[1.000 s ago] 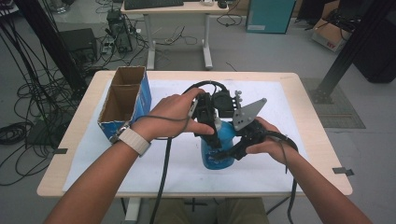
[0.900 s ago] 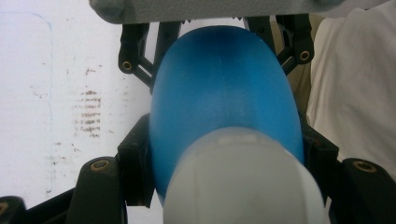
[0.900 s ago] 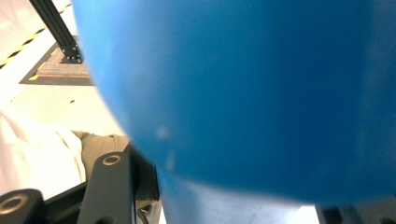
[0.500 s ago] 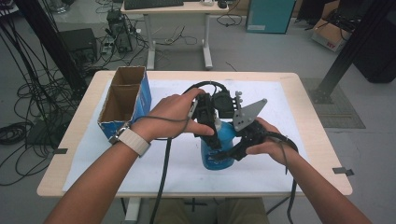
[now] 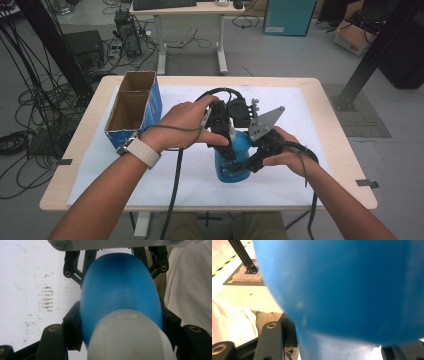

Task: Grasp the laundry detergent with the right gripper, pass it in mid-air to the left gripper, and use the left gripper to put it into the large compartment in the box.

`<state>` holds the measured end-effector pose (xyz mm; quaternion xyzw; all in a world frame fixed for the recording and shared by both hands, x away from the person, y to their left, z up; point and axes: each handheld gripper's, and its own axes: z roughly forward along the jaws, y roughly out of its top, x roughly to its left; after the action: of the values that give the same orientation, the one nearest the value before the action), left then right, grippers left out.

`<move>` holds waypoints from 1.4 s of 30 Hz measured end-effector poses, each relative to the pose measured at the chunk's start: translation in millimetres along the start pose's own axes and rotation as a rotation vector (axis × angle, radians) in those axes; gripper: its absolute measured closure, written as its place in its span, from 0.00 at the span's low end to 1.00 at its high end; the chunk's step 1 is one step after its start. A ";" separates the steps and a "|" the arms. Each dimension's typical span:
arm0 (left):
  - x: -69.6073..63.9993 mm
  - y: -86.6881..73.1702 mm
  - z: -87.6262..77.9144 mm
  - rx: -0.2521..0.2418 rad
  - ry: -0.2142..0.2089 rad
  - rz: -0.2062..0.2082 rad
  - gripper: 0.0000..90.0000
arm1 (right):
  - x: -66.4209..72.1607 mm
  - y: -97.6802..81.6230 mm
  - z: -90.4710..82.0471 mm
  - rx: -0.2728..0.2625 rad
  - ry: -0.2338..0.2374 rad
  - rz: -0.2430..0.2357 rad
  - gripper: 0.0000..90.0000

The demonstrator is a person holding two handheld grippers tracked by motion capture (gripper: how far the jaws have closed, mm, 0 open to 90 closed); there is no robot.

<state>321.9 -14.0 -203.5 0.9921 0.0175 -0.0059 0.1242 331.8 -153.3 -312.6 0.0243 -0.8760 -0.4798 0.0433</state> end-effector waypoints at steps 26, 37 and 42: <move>-1.3 -1.3 -2.2 0.001 -0.004 -0.005 0.41 | 1.0 1.6 0.1 -0.001 0.005 -0.002 0.48; -1.2 -0.5 -1.7 0.001 -0.007 -0.010 0.41 | 0.8 1.0 -0.3 -0.006 0.007 0.000 0.48; -1.6 -0.1 -1.1 0.002 -0.001 -0.007 0.41 | 1.1 0.2 -0.4 -0.006 0.007 0.000 0.48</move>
<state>320.3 -13.7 -202.5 0.9921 0.0210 -0.0070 0.1232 330.8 -153.7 -312.2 0.0261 -0.8744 -0.4823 0.0464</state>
